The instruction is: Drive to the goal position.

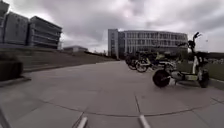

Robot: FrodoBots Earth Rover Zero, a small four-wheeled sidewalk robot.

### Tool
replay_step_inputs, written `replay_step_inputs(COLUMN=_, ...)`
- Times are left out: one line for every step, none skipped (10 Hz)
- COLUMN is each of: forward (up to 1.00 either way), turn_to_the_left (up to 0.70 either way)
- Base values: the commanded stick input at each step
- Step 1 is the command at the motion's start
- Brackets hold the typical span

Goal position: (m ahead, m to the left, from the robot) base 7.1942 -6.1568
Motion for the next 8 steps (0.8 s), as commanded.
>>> replay_step_inputs(forward=0.50, turn_to_the_left=0.00)
replay_step_inputs(forward=0.50, turn_to_the_left=0.00)
replay_step_inputs(forward=0.50, turn_to_the_left=0.00)
replay_step_inputs(forward=0.50, turn_to_the_left=0.00)
replay_step_inputs(forward=0.50, turn_to_the_left=0.00)
replay_step_inputs(forward=0.50, turn_to_the_left=0.00)
replay_step_inputs(forward=0.50, turn_to_the_left=0.00)
replay_step_inputs(forward=0.50, turn_to_the_left=0.00)
